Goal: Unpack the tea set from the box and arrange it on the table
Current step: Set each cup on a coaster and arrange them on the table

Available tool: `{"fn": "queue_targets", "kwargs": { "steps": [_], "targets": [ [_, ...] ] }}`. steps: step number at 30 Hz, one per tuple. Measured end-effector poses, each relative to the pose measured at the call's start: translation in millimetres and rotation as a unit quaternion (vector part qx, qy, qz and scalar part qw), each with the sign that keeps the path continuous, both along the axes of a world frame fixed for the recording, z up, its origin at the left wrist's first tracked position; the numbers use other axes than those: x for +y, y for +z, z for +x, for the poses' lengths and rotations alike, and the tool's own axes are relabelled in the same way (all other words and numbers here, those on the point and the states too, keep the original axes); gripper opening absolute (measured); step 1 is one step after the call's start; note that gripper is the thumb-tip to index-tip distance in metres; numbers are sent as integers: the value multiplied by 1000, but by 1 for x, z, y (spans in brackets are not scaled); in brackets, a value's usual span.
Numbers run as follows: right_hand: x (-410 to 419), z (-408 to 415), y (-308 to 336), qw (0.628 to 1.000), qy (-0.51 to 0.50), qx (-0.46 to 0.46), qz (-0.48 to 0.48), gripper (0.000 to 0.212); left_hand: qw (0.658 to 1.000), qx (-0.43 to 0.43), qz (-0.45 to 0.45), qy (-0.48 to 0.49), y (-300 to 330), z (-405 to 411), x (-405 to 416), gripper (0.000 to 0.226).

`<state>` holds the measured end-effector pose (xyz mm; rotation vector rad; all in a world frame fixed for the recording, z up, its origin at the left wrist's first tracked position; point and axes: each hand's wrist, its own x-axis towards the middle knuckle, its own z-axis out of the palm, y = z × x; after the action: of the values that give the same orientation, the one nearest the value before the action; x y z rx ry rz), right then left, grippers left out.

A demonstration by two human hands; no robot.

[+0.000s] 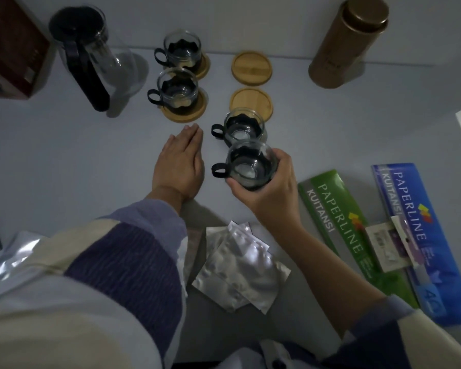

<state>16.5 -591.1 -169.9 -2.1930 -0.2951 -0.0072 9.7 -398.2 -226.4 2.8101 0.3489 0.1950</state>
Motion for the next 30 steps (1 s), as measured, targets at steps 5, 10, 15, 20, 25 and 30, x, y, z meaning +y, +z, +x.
{"fn": "queue_targets", "kwargs": {
  "steps": [5,10,15,20,25,30],
  "targets": [
    [11,60,48,1000,12,7,24,77,1000,3,2,0,2,4,1,54],
    [41,139,53,999,-14,11,39,78,1000,10,-1,0,0,5,3,55],
    [74,196,22,998,-49,48,13,89,1000,1,-5,1,-1,4,5,54],
    [91,222,6,998,-40,49,6,90,1000,-6,-16,6,0,4,4,52],
    [90,233,-4,998,-34,39,-35,91,1000,-7,-17,9,0,4,3,53],
    [86,231,5,993,-21,88,-72,117,1000,-8,-20,11,1,3,2,51]
  ]
}}
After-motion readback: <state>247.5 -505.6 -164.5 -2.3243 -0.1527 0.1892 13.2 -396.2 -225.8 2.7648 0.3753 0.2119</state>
